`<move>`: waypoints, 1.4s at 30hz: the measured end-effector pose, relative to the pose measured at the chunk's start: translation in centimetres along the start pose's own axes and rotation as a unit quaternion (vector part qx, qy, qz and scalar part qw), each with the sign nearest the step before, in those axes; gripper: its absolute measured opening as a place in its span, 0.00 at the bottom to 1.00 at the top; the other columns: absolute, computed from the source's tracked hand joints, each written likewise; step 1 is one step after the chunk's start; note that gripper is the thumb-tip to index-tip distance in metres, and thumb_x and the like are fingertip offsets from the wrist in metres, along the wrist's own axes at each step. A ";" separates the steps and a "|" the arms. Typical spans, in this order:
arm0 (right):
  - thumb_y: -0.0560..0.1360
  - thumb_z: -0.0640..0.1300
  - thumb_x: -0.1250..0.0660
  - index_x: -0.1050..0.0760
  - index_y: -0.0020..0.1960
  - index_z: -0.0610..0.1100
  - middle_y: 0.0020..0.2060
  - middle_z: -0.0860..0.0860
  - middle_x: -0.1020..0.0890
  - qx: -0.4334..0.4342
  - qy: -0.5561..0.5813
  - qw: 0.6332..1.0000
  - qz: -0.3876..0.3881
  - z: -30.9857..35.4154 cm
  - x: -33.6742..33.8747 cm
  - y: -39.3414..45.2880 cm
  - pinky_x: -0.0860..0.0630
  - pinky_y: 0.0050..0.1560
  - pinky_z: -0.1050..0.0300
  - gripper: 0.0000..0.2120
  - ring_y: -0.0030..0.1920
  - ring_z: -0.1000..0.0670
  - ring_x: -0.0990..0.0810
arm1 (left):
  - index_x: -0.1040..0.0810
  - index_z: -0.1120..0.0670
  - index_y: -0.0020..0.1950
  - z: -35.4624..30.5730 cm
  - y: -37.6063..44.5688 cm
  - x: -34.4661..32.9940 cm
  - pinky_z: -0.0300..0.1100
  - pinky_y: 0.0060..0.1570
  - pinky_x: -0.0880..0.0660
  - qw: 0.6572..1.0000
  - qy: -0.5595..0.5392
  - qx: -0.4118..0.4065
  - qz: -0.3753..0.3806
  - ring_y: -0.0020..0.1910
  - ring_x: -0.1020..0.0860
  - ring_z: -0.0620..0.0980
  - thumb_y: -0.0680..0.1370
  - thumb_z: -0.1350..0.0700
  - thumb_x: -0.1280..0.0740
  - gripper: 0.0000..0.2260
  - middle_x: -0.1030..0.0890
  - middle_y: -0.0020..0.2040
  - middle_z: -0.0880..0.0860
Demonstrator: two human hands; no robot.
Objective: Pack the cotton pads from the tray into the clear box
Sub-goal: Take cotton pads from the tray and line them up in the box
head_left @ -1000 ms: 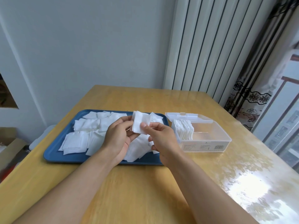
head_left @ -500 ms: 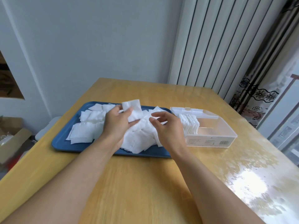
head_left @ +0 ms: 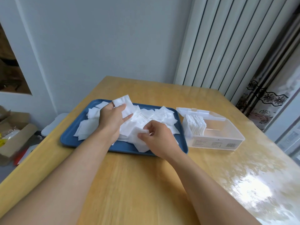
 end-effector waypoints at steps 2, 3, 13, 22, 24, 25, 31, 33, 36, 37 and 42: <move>0.76 0.45 0.30 0.23 0.44 0.48 0.37 0.57 0.19 0.000 0.056 0.998 -0.034 -0.1 1.2 0.2 0.31 0.33 0.67 0.03 0.35 0.58 0.24 | 0.19 0.57 0.54 0.1 -0.3 -0.3 0.47 0.55 0.18 1.000 0.021 -0.008 0.014 0.60 0.19 0.51 0.83 0.63 0.36 0.07 0.18 0.59 0.54; 0.77 0.44 0.30 0.20 0.46 0.48 0.38 0.58 0.18 0.010 0.072 0.996 -0.043 0.0 1.8 0.3 0.31 0.35 0.67 0.02 0.37 0.59 0.23 | 0.18 0.57 0.54 0.1 -0.4 -0.4 0.47 0.56 0.18 0.999 0.037 -0.011 0.025 0.60 0.19 0.51 0.83 0.63 0.36 0.07 0.17 0.58 0.53; 0.72 0.45 0.21 0.24 0.45 0.57 0.34 0.58 0.21 0.111 0.039 0.987 -0.108 0.4 3.6 0.4 0.29 0.37 0.68 0.12 0.37 0.57 0.24 | 0.15 0.58 0.48 0.4 -2.9 -1.9 0.46 0.49 0.21 0.952 0.186 0.046 0.240 0.42 0.17 0.50 0.83 0.65 0.41 0.15 0.14 0.44 0.56; 0.73 0.44 0.22 0.21 0.49 0.47 0.26 0.59 0.23 0.047 0.137 0.983 -0.108 0.1 4.2 0.7 0.35 0.24 0.66 0.09 0.25 0.59 0.30 | 0.17 0.65 0.55 0.3 -3.9 -2.7 0.49 0.52 0.18 0.956 0.108 0.093 0.256 0.50 0.17 0.56 0.82 0.65 0.45 0.17 0.15 0.54 0.65; 0.74 0.43 0.23 0.21 0.50 0.44 0.24 0.60 0.25 0.041 0.152 0.981 -0.114 -0.1 4.3 0.9 0.36 0.25 0.68 0.09 0.23 0.59 0.31 | 0.18 0.65 0.58 0.4 -4.0 -2.7 0.49 0.52 0.17 0.955 0.088 0.107 0.261 0.51 0.17 0.57 0.82 0.64 0.46 0.17 0.15 0.54 0.65; 0.73 0.42 0.23 0.21 0.50 0.44 0.24 0.60 0.25 0.040 0.154 0.980 -0.116 -0.2 4.3 0.9 0.36 0.25 0.68 0.10 0.22 0.59 0.31 | 0.19 0.66 0.60 0.5 -3.9 -2.7 0.50 0.53 0.17 0.953 0.079 0.117 0.267 0.52 0.17 0.57 0.82 0.63 0.46 0.17 0.15 0.56 0.64; 0.70 0.47 0.20 0.21 0.51 0.47 0.38 0.53 0.21 0.053 0.123 0.978 -0.159 -0.1 4.3 0.8 0.30 0.28 0.69 0.14 0.28 0.61 0.26 | 0.18 0.64 0.61 0.2 -4.2 -2.7 0.50 0.58 0.19 0.931 0.132 0.087 0.328 0.54 0.16 0.55 0.81 0.67 0.42 0.15 0.15 0.56 0.62; 0.70 0.49 0.20 0.21 0.51 0.48 0.40 0.54 0.20 0.061 0.112 0.975 -0.182 -0.1 4.4 0.7 0.29 0.32 0.70 0.14 0.30 0.61 0.26 | 0.17 0.63 0.56 0.1 -4.3 -2.7 0.47 0.55 0.18 0.935 0.152 0.073 0.312 0.51 0.15 0.53 0.80 0.70 0.41 0.14 0.14 0.53 0.61; 0.74 0.49 0.23 0.21 0.51 0.50 0.44 0.57 0.18 0.062 0.092 0.972 -0.209 -0.3 4.5 0.8 0.29 0.38 0.71 0.10 0.35 0.62 0.25 | 0.17 0.60 0.50 -0.6 -3.2 -2.3 0.50 0.55 0.18 0.980 0.094 0.030 0.173 0.48 0.16 0.54 0.80 0.69 0.39 0.11 0.15 0.50 0.60; 0.75 0.48 0.24 0.21 0.51 0.52 0.46 0.58 0.18 0.067 0.081 0.972 -0.208 -0.4 4.4 0.8 0.29 0.40 0.71 0.08 0.38 0.62 0.24 | 0.17 0.58 0.48 -1.1 -2.5 -1.8 0.50 0.54 0.18 0.993 0.065 0.007 0.096 0.47 0.17 0.53 0.80 0.68 0.38 0.11 0.15 0.48 0.58; 0.76 0.48 0.27 0.23 0.62 0.58 0.59 0.65 0.22 0.107 -0.037 0.988 -0.107 -0.4 1.9 1.0 0.24 0.52 0.63 0.16 0.53 0.61 0.22 | 0.23 0.55 0.37 -2.4 0.9 2.6 0.42 0.43 0.20 0.986 -0.039 -0.046 -0.153 0.43 0.23 0.52 0.76 0.67 0.37 0.11 0.22 0.41 0.51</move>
Point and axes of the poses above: each hand's wrist, its own y-axis towards the middle knuckle, its own x-axis out of the back of the hand, z = x × y, the point moved 2 cm from there along y, towards the middle knuckle
